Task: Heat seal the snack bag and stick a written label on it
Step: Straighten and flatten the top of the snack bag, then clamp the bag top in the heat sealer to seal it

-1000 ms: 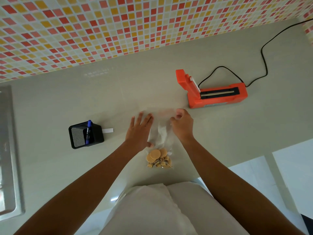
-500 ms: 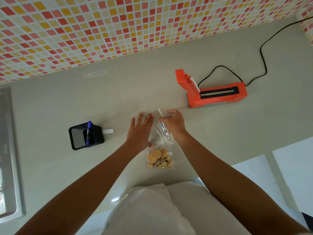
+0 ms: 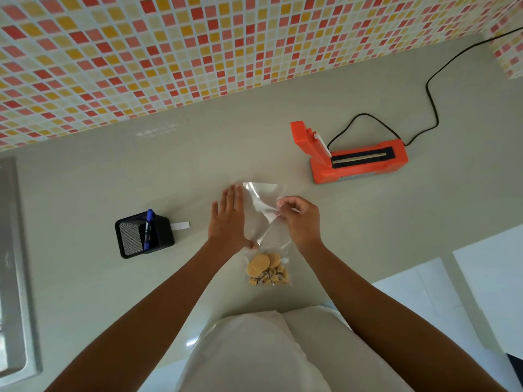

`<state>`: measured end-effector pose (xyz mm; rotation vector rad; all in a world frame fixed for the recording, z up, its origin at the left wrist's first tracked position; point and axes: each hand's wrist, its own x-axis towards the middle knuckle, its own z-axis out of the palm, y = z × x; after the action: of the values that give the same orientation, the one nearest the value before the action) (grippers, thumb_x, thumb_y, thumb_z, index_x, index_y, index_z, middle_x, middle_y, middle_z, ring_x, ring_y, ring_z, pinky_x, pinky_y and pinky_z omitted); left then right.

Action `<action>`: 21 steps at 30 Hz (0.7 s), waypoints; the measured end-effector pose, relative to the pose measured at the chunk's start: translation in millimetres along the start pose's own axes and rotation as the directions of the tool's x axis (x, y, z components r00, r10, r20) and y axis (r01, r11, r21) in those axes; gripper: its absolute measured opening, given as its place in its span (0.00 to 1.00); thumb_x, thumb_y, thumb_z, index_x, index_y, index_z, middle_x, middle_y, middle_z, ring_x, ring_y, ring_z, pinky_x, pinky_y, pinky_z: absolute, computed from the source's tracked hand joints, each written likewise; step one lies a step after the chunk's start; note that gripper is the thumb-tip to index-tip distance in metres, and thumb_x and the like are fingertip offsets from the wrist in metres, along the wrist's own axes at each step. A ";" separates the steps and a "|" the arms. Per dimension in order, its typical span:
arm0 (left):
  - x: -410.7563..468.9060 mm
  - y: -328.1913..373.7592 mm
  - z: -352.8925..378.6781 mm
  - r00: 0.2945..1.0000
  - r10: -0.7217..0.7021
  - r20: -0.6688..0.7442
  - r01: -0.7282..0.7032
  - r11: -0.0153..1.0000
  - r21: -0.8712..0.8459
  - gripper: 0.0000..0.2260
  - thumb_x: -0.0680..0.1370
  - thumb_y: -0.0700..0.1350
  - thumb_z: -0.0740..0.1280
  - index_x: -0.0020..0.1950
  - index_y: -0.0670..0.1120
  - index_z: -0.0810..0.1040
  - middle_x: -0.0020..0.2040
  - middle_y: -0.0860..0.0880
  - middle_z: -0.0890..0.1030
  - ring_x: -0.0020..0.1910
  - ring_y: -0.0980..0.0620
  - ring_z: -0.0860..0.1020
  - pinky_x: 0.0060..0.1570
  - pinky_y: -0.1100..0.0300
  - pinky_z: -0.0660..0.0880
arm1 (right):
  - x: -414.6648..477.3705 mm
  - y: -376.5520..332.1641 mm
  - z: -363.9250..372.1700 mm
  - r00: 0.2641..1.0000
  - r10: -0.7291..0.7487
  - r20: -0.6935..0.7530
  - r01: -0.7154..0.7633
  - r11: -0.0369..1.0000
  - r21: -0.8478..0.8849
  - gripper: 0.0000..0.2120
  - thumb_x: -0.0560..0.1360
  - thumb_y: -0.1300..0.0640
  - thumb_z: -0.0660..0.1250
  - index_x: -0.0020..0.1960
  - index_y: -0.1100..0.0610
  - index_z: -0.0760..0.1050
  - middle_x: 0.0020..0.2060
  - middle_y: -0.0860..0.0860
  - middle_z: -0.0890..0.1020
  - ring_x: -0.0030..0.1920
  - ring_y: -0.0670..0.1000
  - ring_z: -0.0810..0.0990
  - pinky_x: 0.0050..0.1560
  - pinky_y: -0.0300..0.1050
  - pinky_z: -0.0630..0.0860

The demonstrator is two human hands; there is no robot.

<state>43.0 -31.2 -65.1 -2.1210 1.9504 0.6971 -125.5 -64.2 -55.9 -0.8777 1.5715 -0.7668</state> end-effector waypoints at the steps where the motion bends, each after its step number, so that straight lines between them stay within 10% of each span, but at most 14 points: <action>1: -0.8 -2.0 0.5 1.000 0.009 -0.015 -0.009 1.000 -0.027 0.69 0.56 0.65 0.79 0.77 0.40 0.35 0.80 0.42 0.45 0.79 0.43 0.46 0.76 0.46 0.51 | -2.0 -0.1 -0.6 1.000 0.011 0.007 -0.012 0.999 0.034 0.02 0.75 0.64 0.72 0.45 0.63 0.82 0.39 0.53 0.83 0.41 0.51 0.84 0.49 0.52 0.84; 4: -1.1 -8.1 2.6 0.999 0.043 -0.025 -0.049 0.922 -0.385 0.63 0.56 0.58 0.82 0.79 0.44 0.46 0.78 0.46 0.57 0.77 0.47 0.57 0.73 0.53 0.59 | -11.2 -3.6 -5.0 1.000 -0.011 0.029 0.008 0.996 0.085 0.02 0.75 0.65 0.71 0.45 0.65 0.81 0.38 0.54 0.82 0.40 0.54 0.84 0.49 0.53 0.84; 9: -1.3 3.3 -10.3 0.999 -0.014 0.037 0.039 0.202 -0.979 0.18 0.68 0.37 0.78 0.55 0.39 0.79 0.49 0.45 0.84 0.49 0.51 0.81 0.56 0.55 0.76 | -22.8 -14.2 -22.7 0.996 -0.070 0.061 0.063 0.993 0.104 0.02 0.76 0.66 0.70 0.44 0.62 0.81 0.37 0.56 0.80 0.37 0.51 0.81 0.45 0.47 0.84; 15: -2.7 36.1 -21.8 0.996 0.085 -0.015 -0.026 0.134 -0.991 0.01 0.73 0.36 0.73 0.43 0.40 0.83 0.40 0.49 0.85 0.41 0.55 0.82 0.48 0.66 0.76 | -30.0 -21.6 -64.0 0.996 -0.075 0.057 0.063 0.980 0.187 0.02 0.77 0.64 0.70 0.47 0.63 0.80 0.42 0.57 0.82 0.42 0.60 0.87 0.43 0.50 0.84; 21: -1.0 90.1 -25.6 0.993 0.118 -0.004 -0.020 0.136 -0.991 0.10 0.78 0.42 0.69 0.48 0.34 0.81 0.42 0.39 0.86 0.42 0.51 0.84 0.47 0.69 0.76 | -21.6 -33.0 -115.0 0.998 -0.042 0.047 0.031 0.978 0.206 0.03 0.77 0.65 0.69 0.49 0.66 0.80 0.39 0.56 0.82 0.39 0.58 0.86 0.42 0.50 0.84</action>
<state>-39.3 -52.7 -25.9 -2.3723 1.5746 2.7183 -232.4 -60.5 2.0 -0.7704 1.4066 -0.9086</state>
